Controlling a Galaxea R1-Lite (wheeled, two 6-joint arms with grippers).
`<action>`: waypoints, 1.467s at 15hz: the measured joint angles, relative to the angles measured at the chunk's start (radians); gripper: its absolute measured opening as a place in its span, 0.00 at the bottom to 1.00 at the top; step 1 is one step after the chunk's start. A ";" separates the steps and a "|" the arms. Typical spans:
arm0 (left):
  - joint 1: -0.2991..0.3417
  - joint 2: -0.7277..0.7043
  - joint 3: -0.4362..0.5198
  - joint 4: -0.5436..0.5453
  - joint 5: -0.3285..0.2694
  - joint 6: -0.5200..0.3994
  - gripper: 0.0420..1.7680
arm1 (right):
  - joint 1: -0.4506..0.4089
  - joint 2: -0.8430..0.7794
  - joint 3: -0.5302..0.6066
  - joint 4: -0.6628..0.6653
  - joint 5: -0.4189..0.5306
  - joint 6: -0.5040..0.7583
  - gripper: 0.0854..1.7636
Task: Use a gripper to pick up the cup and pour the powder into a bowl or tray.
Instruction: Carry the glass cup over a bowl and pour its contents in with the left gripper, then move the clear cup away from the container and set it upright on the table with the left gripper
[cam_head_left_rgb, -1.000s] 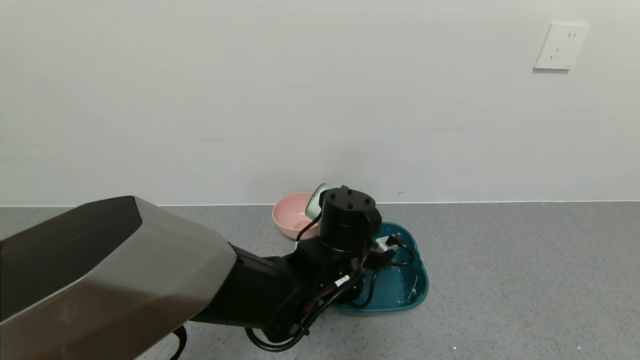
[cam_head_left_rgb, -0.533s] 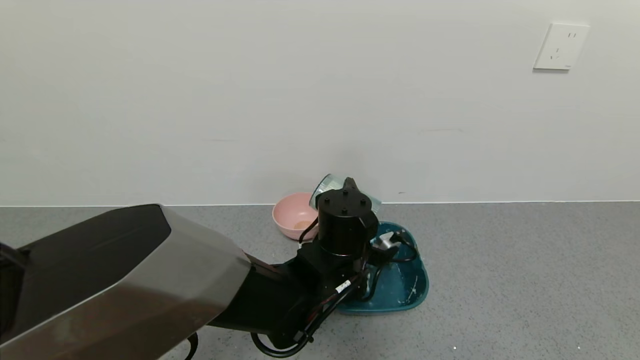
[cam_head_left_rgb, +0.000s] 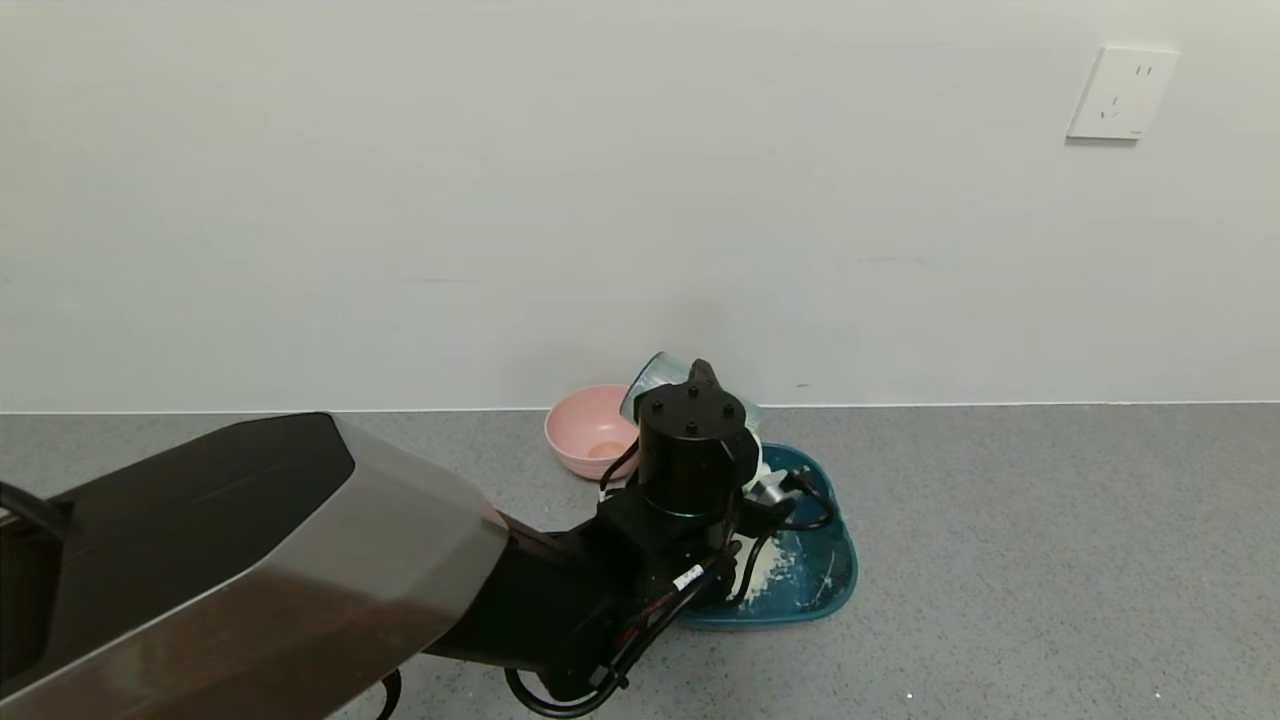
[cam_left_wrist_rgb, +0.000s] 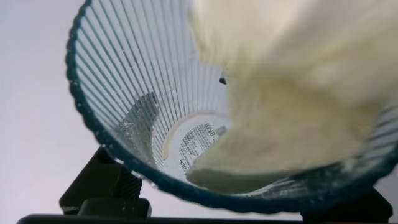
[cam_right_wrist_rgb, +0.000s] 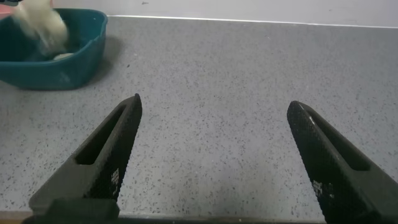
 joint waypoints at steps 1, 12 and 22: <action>0.000 0.000 0.000 0.000 0.000 0.004 0.73 | 0.000 0.000 0.000 0.000 0.000 0.000 0.96; 0.003 0.002 0.031 -0.071 -0.008 -0.028 0.73 | 0.000 0.000 0.000 0.000 0.000 0.000 0.96; 0.008 -0.026 0.084 0.054 -0.011 -0.451 0.73 | 0.000 0.000 0.000 0.000 0.000 0.000 0.96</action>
